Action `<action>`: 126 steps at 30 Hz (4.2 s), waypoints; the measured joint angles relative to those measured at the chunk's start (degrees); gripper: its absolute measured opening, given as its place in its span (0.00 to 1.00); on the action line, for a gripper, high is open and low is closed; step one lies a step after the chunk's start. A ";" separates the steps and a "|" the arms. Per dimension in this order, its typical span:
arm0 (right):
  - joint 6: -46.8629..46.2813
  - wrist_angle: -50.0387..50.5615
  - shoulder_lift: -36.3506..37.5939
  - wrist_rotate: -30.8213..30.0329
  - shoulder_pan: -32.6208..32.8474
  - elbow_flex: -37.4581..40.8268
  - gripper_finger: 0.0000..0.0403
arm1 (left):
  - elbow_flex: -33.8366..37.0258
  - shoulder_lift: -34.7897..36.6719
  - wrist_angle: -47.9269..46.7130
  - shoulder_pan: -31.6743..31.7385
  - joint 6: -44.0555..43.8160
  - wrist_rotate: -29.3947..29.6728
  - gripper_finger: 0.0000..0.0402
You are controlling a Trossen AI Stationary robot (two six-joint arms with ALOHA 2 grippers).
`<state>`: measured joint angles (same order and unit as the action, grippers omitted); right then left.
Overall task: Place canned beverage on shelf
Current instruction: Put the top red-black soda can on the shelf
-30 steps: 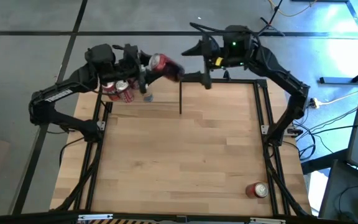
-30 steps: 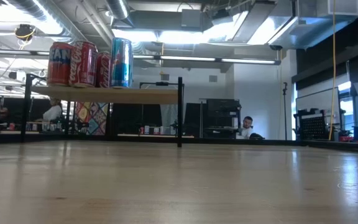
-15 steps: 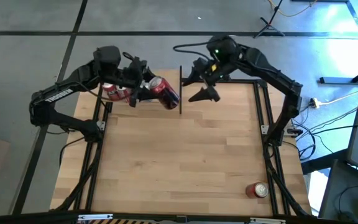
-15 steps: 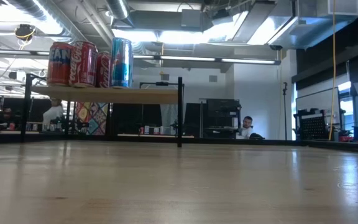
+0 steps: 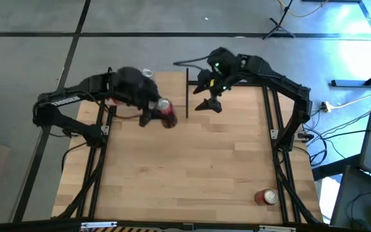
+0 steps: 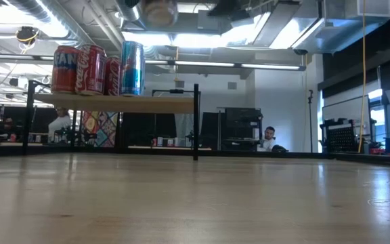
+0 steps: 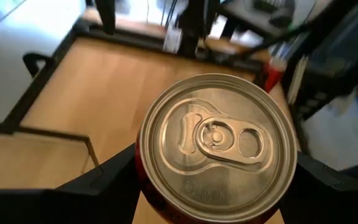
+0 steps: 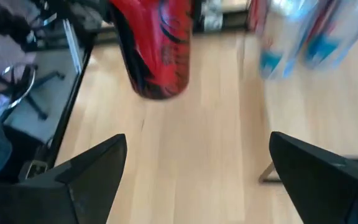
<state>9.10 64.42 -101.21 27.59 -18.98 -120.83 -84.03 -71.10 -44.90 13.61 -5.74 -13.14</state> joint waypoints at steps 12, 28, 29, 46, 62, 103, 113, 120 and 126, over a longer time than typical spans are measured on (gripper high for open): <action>1.23 -5.91 3.41 0.40 6.91 23.99 0.95 | 8.08 -8.41 2.25 -14.34 -9.85 14.82 0.68; -7.35 -20.62 25.61 -10.04 13.36 53.26 0.95 | 9.11 -29.99 24.50 -25.47 -17.83 25.20 0.68; -7.84 -21.84 26.59 -10.56 13.51 54.69 0.95 | 9.11 -31.30 25.82 -25.44 -17.56 25.32 0.68; -12.32 -31.35 29.95 -15.58 18.43 65.45 0.95 | 9.04 -38.29 31.46 -26.17 -13.15 25.25 0.81; -13.18 -37.71 25.98 -15.60 18.29 65.45 0.95 | 9.00 -28.38 27.71 -36.55 -30.56 20.47 0.84; -11.90 -46.36 13.16 -29.26 30.78 65.43 0.95 | 9.07 -41.35 21.29 -35.27 -53.74 36.24 0.84; -11.77 -50.91 12.35 -42.09 28.96 65.41 0.95 | 9.07 -40.60 24.53 -39.07 -57.11 41.75 0.84; -12.15 -55.05 9.97 -35.99 29.72 65.35 0.95 | 9.00 -40.60 23.04 -38.44 -57.85 44.01 0.84; -13.35 -52.44 10.29 -35.97 30.82 65.45 0.95 | 8.98 -40.60 20.55 -37.35 -58.70 44.03 0.84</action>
<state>-4.25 11.98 -90.92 -8.38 11.84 -55.37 -75.05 -111.70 -24.35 -23.74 -64.45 30.89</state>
